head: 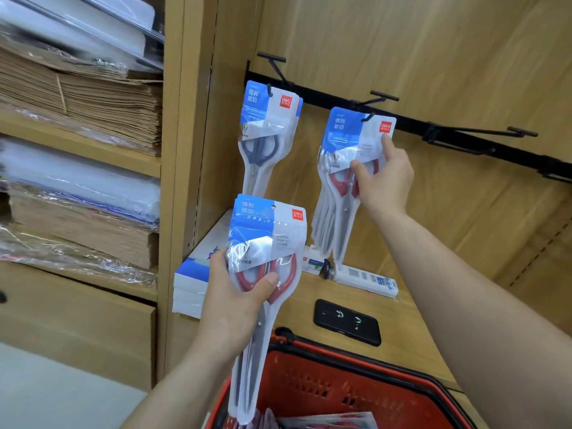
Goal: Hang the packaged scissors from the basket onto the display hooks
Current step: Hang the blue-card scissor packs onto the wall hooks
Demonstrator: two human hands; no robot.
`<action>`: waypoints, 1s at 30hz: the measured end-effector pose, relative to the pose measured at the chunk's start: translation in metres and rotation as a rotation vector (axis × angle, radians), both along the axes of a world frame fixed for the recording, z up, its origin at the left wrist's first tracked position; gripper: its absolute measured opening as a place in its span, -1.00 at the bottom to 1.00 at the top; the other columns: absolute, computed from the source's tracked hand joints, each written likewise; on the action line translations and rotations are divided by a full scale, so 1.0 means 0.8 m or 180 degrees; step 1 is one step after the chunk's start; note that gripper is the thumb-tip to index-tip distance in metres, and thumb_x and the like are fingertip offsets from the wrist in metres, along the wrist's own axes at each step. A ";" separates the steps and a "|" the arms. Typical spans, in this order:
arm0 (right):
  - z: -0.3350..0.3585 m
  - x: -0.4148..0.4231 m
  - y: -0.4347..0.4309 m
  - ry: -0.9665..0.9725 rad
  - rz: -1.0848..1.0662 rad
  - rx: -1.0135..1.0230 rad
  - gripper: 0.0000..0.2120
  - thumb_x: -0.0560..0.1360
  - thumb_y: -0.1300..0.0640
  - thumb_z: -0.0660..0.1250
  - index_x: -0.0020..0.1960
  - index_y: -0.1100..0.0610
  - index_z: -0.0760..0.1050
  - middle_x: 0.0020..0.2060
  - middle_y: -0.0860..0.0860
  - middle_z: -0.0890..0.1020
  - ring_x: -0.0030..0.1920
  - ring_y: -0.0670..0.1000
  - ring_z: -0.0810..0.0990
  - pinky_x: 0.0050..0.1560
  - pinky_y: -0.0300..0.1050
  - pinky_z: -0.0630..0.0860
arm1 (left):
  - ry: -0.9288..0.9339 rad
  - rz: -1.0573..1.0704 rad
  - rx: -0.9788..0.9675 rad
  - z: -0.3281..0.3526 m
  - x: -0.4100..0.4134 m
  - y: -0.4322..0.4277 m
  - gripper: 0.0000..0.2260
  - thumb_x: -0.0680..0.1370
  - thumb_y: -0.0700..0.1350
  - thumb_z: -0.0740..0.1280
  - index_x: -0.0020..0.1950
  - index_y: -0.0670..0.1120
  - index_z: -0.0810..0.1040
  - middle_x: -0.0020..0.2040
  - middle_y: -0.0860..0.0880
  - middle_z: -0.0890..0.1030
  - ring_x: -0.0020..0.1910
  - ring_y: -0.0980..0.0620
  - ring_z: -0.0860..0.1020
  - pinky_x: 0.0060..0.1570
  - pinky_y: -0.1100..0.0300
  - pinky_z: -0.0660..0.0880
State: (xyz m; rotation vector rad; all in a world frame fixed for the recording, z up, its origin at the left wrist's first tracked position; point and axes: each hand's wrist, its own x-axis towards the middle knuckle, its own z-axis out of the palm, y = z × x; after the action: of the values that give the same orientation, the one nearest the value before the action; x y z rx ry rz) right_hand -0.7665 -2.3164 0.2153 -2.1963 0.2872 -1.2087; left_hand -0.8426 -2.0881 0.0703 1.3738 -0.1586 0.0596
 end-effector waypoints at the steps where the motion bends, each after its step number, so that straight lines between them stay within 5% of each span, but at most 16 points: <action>1: -0.003 0.001 0.000 0.0035 -0.0006 -0.0016 -0.30 0.54 0.12 0.48 0.60 0.11 0.28 0.24 0.06 0.48 0.19 -0.07 0.45 0.01 -0.56 0.18 | 0.0013 -0.0011 0.0004 0.000 -0.001 -0.001 -0.51 0.53 -0.21 0.51 0.32 0.13 0.40 0.09 0.17 0.64 -0.07 0.36 0.64 -0.11 0.32 0.51; 4: -0.023 -0.017 0.007 0.0095 -0.0065 0.0133 -0.34 0.53 0.04 0.47 0.57 -0.05 0.31 0.21 -0.05 0.40 0.01 -0.12 0.50 0.03 -0.42 0.34 | 0.0044 -0.0027 0.0018 0.000 -0.002 -0.002 -0.52 0.53 -0.20 0.52 0.29 0.16 0.39 0.08 0.17 0.64 -0.08 0.37 0.64 -0.10 0.31 0.52; 8: -0.078 -0.074 0.040 0.0315 0.0629 0.0679 -0.71 0.59 0.08 0.41 0.29 -0.06 0.53 0.09 -0.08 0.57 -0.12 -0.21 0.56 -0.03 -0.22 0.54 | 0.0040 -0.0073 0.0035 -0.002 -0.002 -0.005 -0.53 0.53 -0.21 0.52 0.23 0.20 0.39 0.07 0.17 0.64 -0.10 0.36 0.64 -0.16 0.37 0.52; 10: -0.104 -0.106 0.070 0.0985 0.1350 0.1232 -0.81 0.59 0.05 0.43 0.19 -0.02 0.58 0.04 0.02 0.67 -0.11 -0.06 0.67 -0.05 0.15 0.65 | 0.0052 -0.0107 0.0014 -0.005 -0.002 -0.010 -0.51 0.52 -0.22 0.53 0.28 0.15 0.40 0.10 0.13 0.66 -0.07 0.31 0.66 -0.17 0.38 0.55; 13: -0.129 -0.122 0.095 0.1062 0.1568 0.1662 -0.72 0.47 0.09 0.57 0.12 0.00 0.56 -0.02 0.07 0.71 -0.08 0.12 0.75 -0.07 0.28 0.69 | 0.0071 -0.0165 -0.0067 -0.006 -0.005 -0.016 -0.48 0.49 -0.23 0.55 0.33 0.08 0.42 0.13 0.08 0.68 0.00 0.22 0.69 -0.07 0.30 0.58; 16: -0.134 -0.121 0.097 0.0758 0.1330 0.1757 -0.60 0.37 0.07 0.65 0.10 -0.04 0.54 -0.06 0.07 0.72 -0.07 0.15 0.74 -0.05 0.30 0.67 | 0.0084 -0.0221 -0.0185 -0.004 -0.009 -0.019 -0.47 0.46 -0.22 0.57 0.32 0.03 0.43 0.11 0.05 0.69 -0.01 0.19 0.70 -0.11 0.30 0.61; 20: -0.140 -0.122 0.096 0.0679 0.1166 0.1473 -0.61 0.39 0.08 0.63 0.09 -0.08 0.51 -0.01 -0.04 0.70 -0.05 -0.03 0.71 0.01 0.05 0.67 | 0.0122 -0.0299 -0.0296 -0.002 -0.014 -0.021 -0.62 0.53 -0.12 0.51 0.24 0.13 0.45 0.10 0.08 0.71 0.00 0.20 0.71 -0.13 0.35 0.61; 24: -0.138 -0.119 0.092 0.0289 0.1241 0.1947 -0.88 0.59 0.11 0.43 -0.04 0.16 0.58 -0.15 -0.01 0.71 -0.17 -0.06 0.66 -0.03 0.00 0.59 | 0.0039 -0.0308 -0.0214 -0.002 -0.017 -0.021 -0.68 0.58 -0.14 0.46 0.22 0.15 0.45 0.08 0.11 0.69 -0.03 0.25 0.69 -0.19 0.42 0.56; 27: -0.141 -0.111 0.095 0.0111 0.1105 0.2160 -0.66 0.69 0.01 0.27 -0.19 0.17 0.54 -0.28 0.00 0.61 -0.23 -0.04 0.53 -0.09 -0.01 0.47 | -0.0016 -0.0322 -0.0232 -0.004 -0.019 -0.026 -0.69 0.57 -0.16 0.47 0.20 0.14 0.46 0.04 0.15 0.69 -0.03 0.26 0.68 -0.21 0.45 0.54; 30: -0.143 -0.104 0.101 -0.0051 0.0952 0.2103 -0.65 0.62 -0.16 0.27 -0.14 0.09 0.58 -0.08 0.09 0.67 -0.14 0.05 0.60 -0.04 0.05 0.54 | -0.0024 -0.0326 -0.0288 -0.006 -0.019 -0.030 -0.69 0.56 -0.18 0.48 0.17 0.12 0.48 -0.01 0.18 0.71 -0.02 0.25 0.69 -0.17 0.44 0.53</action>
State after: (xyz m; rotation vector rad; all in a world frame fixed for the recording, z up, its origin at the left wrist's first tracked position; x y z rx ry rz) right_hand -0.8499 -2.2355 0.1007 -1.5848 0.2878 -0.8129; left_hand -0.8580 -2.1123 0.0653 1.2735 -0.2298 -0.0135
